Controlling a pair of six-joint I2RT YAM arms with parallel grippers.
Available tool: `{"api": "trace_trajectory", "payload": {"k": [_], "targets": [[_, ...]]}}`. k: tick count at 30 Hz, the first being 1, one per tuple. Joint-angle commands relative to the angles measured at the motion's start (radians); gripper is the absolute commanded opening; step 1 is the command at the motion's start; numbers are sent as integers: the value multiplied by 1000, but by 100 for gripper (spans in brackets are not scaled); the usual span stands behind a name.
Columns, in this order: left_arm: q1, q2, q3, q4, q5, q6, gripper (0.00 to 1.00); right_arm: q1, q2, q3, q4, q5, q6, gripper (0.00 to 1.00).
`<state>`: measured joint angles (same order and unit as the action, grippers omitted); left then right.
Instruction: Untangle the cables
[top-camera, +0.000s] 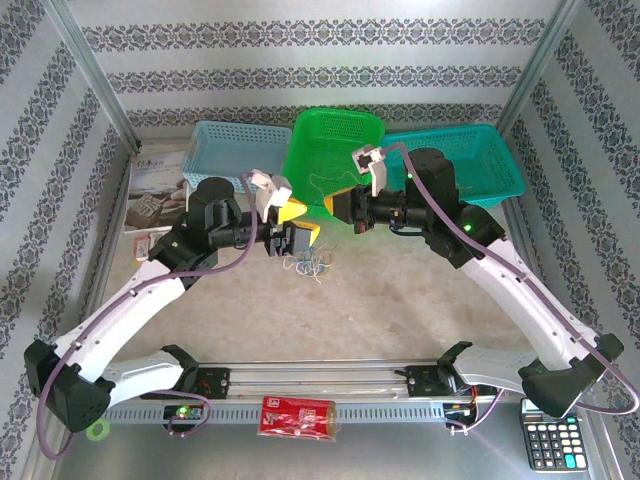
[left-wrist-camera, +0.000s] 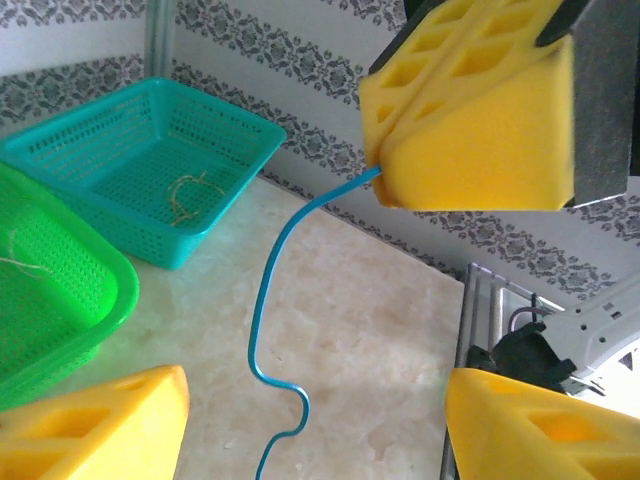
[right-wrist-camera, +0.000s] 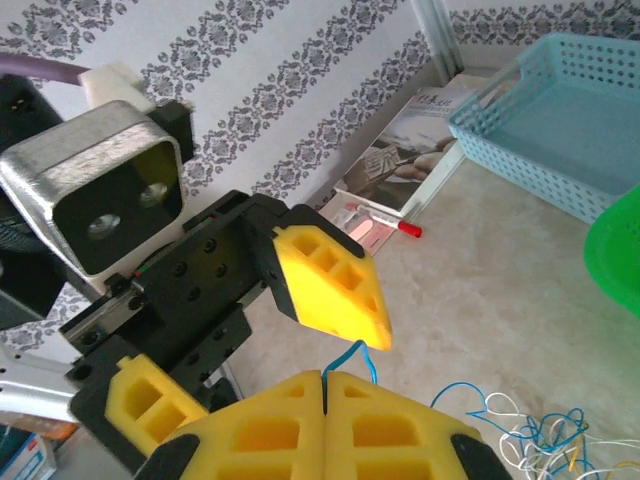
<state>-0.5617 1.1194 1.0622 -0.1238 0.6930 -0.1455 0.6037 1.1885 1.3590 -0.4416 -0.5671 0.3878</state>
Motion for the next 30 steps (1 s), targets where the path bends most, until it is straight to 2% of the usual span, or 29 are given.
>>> {"api": "trace_trajectory", "payload": {"k": [1,6,16,24,26,30], "targets": [[-7,10,36,-28,67,26,63,-10,6,31,1,-55,-12,0],[-7,30,54,-5,86,16,56,-7,13,32,7,-73,-6,0],[-7,64,70,41,114,-14,35,5,14,32,14,-77,-1,0],[-7,73,55,107,122,-62,23,18,13,28,25,-82,2,0],[-9,78,53,120,120,-70,18,19,11,24,28,-80,2,0],[-8,85,54,135,117,-87,0,20,4,20,36,-75,0,0]]}}
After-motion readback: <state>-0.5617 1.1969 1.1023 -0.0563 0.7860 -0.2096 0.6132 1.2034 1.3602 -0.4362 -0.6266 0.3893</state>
